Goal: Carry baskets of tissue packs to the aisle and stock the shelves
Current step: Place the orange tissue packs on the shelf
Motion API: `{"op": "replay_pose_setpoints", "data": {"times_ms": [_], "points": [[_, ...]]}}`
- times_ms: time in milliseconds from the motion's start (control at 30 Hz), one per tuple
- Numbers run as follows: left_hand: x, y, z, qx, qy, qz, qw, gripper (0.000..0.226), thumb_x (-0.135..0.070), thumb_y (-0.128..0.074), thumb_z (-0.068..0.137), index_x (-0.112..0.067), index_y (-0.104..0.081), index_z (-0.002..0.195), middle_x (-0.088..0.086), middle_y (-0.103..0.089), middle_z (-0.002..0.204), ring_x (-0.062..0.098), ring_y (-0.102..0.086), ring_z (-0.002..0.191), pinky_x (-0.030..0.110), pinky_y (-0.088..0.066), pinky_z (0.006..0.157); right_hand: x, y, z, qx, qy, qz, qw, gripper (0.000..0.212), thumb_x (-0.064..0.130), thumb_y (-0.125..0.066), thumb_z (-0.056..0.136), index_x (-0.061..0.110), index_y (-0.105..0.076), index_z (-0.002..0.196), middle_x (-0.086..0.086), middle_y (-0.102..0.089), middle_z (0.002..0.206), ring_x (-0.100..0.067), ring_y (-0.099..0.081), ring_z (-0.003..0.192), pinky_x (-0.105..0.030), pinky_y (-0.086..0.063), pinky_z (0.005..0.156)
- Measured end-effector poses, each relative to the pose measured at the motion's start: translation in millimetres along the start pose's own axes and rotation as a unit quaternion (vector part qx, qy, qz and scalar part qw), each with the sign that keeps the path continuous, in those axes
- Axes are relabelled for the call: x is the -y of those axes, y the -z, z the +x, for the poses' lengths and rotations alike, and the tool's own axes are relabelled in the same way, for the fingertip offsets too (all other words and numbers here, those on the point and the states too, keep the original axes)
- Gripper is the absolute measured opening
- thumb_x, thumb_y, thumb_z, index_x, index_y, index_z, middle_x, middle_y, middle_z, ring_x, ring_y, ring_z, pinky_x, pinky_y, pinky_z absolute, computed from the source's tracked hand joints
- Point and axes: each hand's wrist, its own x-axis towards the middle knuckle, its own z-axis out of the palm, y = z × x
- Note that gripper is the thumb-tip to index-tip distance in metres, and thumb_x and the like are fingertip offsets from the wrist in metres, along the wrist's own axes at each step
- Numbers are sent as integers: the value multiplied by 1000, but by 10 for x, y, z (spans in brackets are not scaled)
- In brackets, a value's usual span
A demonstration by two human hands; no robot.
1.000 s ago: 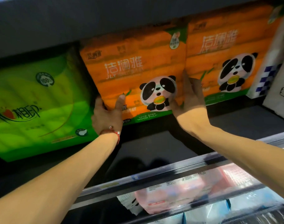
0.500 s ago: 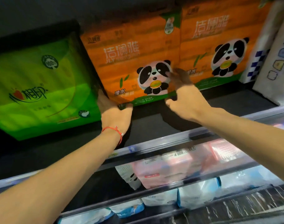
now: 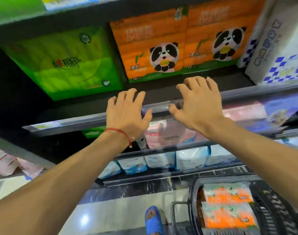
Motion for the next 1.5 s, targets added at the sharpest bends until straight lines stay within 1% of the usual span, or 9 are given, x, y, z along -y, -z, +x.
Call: {"op": "replay_pose_setpoints", "data": {"times_ms": [67,267,433,500,633,767,1000,1167,1500], "points": [[-23,144,-190,-5,2,9,1000,65,-60,-43,95,-29,-38,152,1,-38,156,27,-36,142,53,-28,116,55,110,-258,14,4,6,1000,73,65,-39,84,18,-64,134,-10,-57,141,-33,-45,137,-55,-26,122],[-15,461,-819,-5,-20,5,1000,66,-59,-45,92,-21,-50,146,8,-48,150,33,-43,137,50,-41,100,190,463,-959,41,5,-1,999,65,63,-41,89,16,-67,127,-10,-60,139,-35,-47,134,-54,-29,118],[31,584,-1339,38,-56,13,998,66,-62,-47,92,-21,-50,144,9,-49,148,32,-44,136,50,-42,98,271,690,-1380,40,-28,15,999,60,59,-45,91,16,-69,125,-12,-62,137,-39,-49,134,-54,-36,112],[60,601,-1487,46,-78,21,996,67,-63,-42,94,-21,-49,146,10,-48,149,33,-43,138,51,-41,102,292,754,-1553,35,-52,17,998,62,60,-46,90,16,-67,128,-12,-61,136,-38,-48,133,-53,-36,111],[121,625,-1690,66,-141,-3,988,68,-64,-34,94,-22,-49,145,10,-47,150,34,-42,138,52,-39,105,419,838,-1914,39,-69,-12,997,62,59,-47,92,17,-66,132,-10,-62,138,-38,-49,135,-53,-32,116],[211,591,-1892,82,-189,-28,978,68,-65,-37,94,-21,-49,145,9,-49,149,33,-46,134,51,-43,102,650,847,-2253,52,-72,-31,996,63,60,-48,95,15,-64,137,-13,-61,144,-38,-48,142,-57,-29,122],[352,374,-2070,120,-317,-11,941,69,-63,-45,94,-19,-50,147,11,-52,147,35,-51,131,52,-49,92,1138,740,-2834,74,-123,-60,988,61,58,-48,97,13,-66,134,-13,-63,140,-37,-51,137,-57,-32,120],[307,255,-2002,130,-404,-21,905,69,-63,-45,94,-19,-49,148,11,-52,147,33,-49,130,52,-47,95,1304,609,-3175,80,-177,-60,979,56,54,-52,96,12,-67,130,-13,-63,135,-40,-53,134,-58,-32,119],[-606,58,-1583,141,-516,-12,845,71,-65,-40,95,-21,-43,151,8,-48,150,31,-44,135,52,-44,100,698,506,-3532,133,-323,-67,935,57,56,-50,94,14,-67,129,-11,-61,139,-36,-51,135,-55,-29,122]]}}
